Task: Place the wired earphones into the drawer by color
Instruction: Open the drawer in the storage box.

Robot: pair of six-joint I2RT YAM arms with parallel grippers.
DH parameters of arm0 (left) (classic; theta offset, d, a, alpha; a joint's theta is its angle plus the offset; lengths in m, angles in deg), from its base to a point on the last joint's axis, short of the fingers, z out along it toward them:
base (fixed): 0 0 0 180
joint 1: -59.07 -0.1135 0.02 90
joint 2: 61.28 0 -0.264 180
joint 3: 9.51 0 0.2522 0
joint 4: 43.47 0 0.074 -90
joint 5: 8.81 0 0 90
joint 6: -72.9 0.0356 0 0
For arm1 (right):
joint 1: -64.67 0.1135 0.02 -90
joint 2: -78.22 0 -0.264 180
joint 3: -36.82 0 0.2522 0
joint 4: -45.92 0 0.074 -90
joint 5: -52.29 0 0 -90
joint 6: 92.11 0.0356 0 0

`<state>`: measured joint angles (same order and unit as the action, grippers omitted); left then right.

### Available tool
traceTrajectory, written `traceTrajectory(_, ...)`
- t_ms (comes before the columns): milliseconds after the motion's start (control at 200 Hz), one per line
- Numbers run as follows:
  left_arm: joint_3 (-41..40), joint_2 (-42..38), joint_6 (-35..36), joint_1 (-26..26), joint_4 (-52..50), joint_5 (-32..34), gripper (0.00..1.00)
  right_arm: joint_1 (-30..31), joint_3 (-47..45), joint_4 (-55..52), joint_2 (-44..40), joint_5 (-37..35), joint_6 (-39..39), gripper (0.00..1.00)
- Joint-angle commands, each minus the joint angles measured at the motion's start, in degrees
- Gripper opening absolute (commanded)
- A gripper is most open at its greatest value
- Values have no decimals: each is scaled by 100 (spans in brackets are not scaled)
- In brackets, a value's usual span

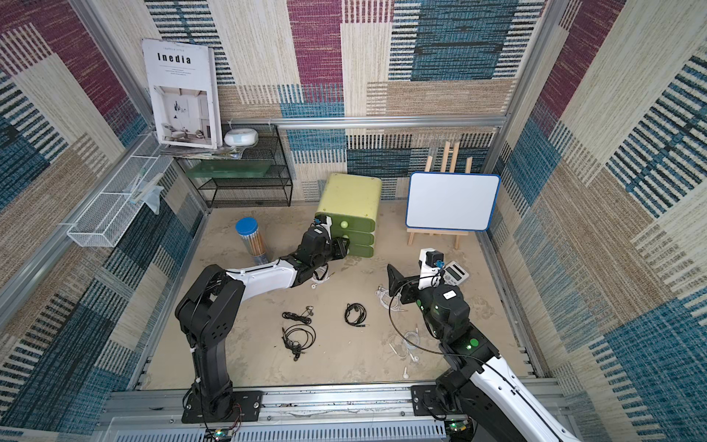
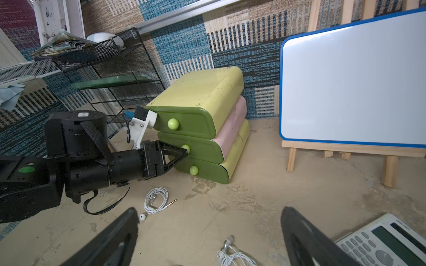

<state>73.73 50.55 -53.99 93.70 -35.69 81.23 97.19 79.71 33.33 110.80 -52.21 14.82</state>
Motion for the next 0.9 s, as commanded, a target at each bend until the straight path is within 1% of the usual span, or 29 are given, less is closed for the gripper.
traceTrajectory(0, -149, 31, -12, -9, 660, 67, 37, 5, -12, 138, -14, -35, -14, 100)
traceTrajectory(245, -453, 75, 23, -9, 1410, 32, 37, 5, -38, 164, -1, -3, -14, 100)
traceTrajectory(481, -583, 222, -150, -9, 2034, 67, 37, 1, -30, 184, 8, 0, -40, 100)
traceTrajectory(896, -432, 524, -316, -44, 2314, 49, 36, 1, -5, 185, 24, 9, -111, 100)
